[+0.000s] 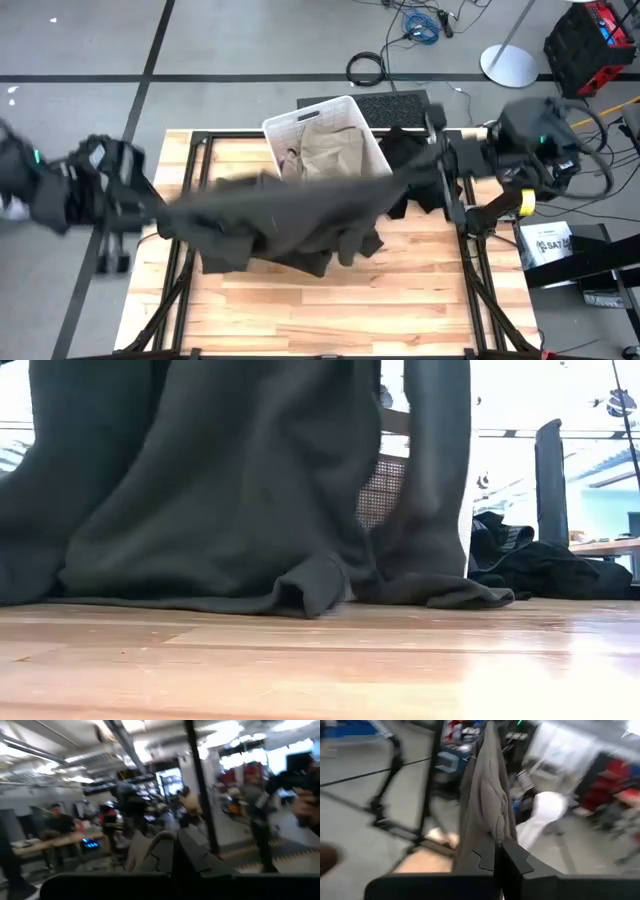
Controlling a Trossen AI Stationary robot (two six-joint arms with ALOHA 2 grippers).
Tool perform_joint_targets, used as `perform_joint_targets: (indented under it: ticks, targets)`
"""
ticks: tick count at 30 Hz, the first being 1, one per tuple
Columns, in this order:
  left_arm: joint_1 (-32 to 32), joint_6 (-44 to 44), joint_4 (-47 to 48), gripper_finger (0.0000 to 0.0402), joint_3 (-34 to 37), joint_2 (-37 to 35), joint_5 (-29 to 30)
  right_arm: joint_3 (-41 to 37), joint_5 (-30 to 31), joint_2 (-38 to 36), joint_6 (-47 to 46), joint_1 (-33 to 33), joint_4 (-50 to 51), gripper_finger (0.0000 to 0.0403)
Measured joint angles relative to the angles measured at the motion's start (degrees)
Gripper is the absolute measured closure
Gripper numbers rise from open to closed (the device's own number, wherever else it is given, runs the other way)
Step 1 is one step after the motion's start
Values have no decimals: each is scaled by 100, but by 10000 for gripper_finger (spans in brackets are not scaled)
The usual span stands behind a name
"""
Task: Sort clothes
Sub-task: Put the folded gray jacket into the white laundry bin
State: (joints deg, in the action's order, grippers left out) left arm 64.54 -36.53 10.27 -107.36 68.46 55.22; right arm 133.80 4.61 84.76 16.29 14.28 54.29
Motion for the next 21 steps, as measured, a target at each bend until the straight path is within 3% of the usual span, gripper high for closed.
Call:
perform_joint_targets:
  ticks: [4, 12, 16, 21]
  targets:
    - [212, 461, 155, 393, 12, 547, 120, -37, 274, 45, -576, 727, 313, 403]
    - [678, 1011, 115, 393, 12, 1726, 1013, -752, 2225, 74, -2114, 2624, 944, 403]
    - [841, 1603, 53, 393, 5, 2291, 1228, -1645, 3134, 133, -2867, 3617, 409, 403]
    - [998, 2122, 35, 393, 7, 2914, 1268, -2960, 3885, 345, -3172, 4472, -1199, 403]
